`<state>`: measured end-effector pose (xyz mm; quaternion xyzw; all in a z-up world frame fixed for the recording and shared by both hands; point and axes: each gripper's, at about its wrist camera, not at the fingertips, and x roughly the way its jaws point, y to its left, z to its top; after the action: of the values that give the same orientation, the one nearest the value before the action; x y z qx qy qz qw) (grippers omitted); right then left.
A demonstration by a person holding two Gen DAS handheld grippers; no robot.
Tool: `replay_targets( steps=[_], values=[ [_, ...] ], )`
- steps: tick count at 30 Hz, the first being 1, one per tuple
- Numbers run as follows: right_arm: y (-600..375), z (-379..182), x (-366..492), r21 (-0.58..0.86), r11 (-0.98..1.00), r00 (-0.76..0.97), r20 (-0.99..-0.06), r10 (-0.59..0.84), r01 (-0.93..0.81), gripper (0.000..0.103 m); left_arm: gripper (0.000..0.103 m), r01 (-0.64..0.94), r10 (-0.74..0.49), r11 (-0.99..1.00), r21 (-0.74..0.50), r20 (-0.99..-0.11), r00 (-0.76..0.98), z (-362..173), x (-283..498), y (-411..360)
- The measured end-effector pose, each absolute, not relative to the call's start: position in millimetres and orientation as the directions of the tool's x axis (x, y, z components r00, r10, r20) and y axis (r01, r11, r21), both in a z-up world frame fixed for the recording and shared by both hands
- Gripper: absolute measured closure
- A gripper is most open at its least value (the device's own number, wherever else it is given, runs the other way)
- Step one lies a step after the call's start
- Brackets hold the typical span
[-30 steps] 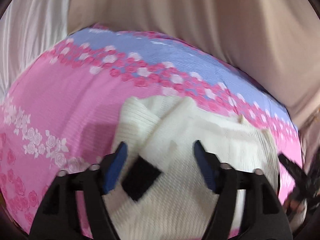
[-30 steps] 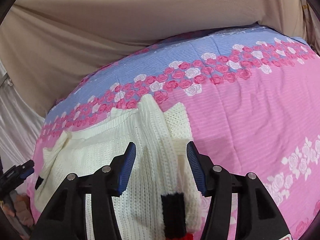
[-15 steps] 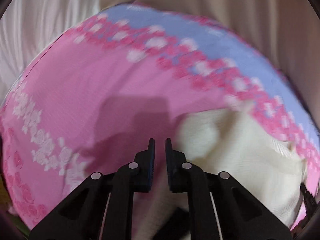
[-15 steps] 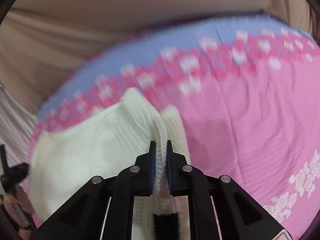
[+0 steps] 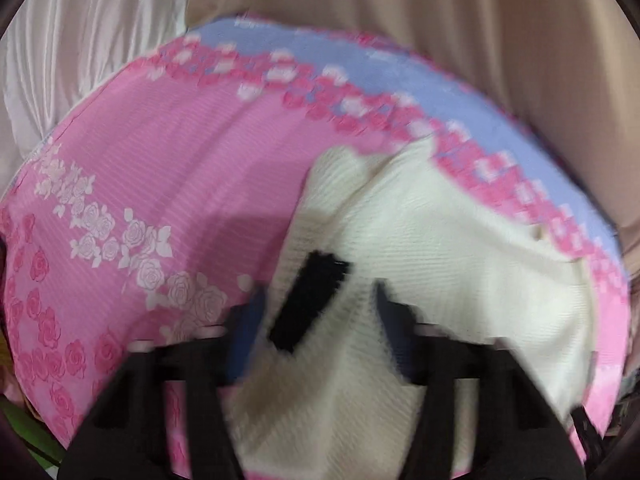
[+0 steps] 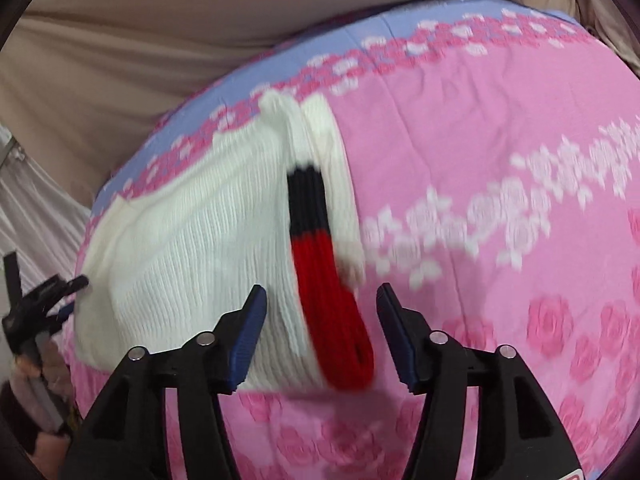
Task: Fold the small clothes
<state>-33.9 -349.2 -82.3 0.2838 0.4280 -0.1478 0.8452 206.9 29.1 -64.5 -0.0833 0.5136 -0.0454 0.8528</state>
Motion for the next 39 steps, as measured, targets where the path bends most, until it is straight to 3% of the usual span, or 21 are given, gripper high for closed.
replay_targets(
  steps=[3,8,14,16,19,21,22,23,24,25,28,32,36,39],
  values=[
    [-346,-86,-42,0.369,0.782,0.596,-0.803,-0.003,0.502,0.046,0.075,-0.104,-0.217,0.952,-0.289,-0.873,0.436,-78,217,53],
    [-349,-87,-47,0.394,0.767,0.606,-0.795,0.008,0.507,0.046,0.074,-0.126,-0.286,0.919,-0.374,-0.851,0.441,-66,208,61],
    [-354,-70,-34,0.401,0.778,0.651,-0.759,-0.014,0.484,0.046,0.070,-0.056,-0.308,0.926,-0.373,-0.833,0.460,-55,186,55],
    [-358,-59,-18,0.388,0.794,0.665,-0.747,-0.026,0.467,0.046,0.065,-0.036,-0.307,0.930,-0.367,-0.825,0.475,-50,189,50],
    [-367,-43,21,0.363,0.819,0.681,-0.731,-0.045,0.444,0.038,0.047,-0.002,-0.285,0.944,-0.329,-0.819,0.499,-42,209,34],
    [-371,-43,53,0.322,0.840,0.668,-0.742,-0.063,0.437,0.038,0.045,0.015,-0.270,0.953,-0.304,-0.824,0.497,-46,226,22],
    [-373,-46,62,0.309,0.841,0.657,-0.750,-0.071,0.444,0.038,0.046,0.030,-0.274,0.955,-0.297,-0.831,0.484,-50,236,14],
    [-376,-52,74,0.304,0.838,0.642,-0.764,-0.070,0.453,0.041,0.062,0.051,-0.292,0.951,-0.305,-0.830,0.475,-53,242,9],
    [-379,-58,81,0.312,0.835,0.632,-0.773,-0.054,0.454,0.049,0.093,0.067,-0.297,0.951,-0.302,-0.833,0.466,-56,246,6],
    [-380,-61,86,0.315,0.835,0.623,-0.781,-0.042,0.451,0.093,0.097,0.072,-0.286,0.956,-0.285,-0.842,0.458,-57,249,3],
    [-367,-27,67,0.394,0.845,0.728,-0.686,0.008,0.362,0.095,0.098,0.079,-0.355,0.926,-0.370,-0.777,0.519,-31,233,20],
    [-327,47,10,0.382,0.902,0.850,-0.526,0.034,0.201,0.096,0.098,0.131,-0.446,0.873,-0.469,-0.662,0.602,33,188,55],
    [-326,82,-4,0.370,0.910,0.884,-0.467,0.010,0.186,0.095,0.098,0.151,-0.472,0.854,-0.498,-0.618,0.629,66,176,65],
    [-354,65,22,0.363,0.895,0.859,-0.511,-0.043,0.260,0.095,0.097,0.152,-0.439,0.878,-0.454,-0.638,0.633,66,197,51]
  ],
)
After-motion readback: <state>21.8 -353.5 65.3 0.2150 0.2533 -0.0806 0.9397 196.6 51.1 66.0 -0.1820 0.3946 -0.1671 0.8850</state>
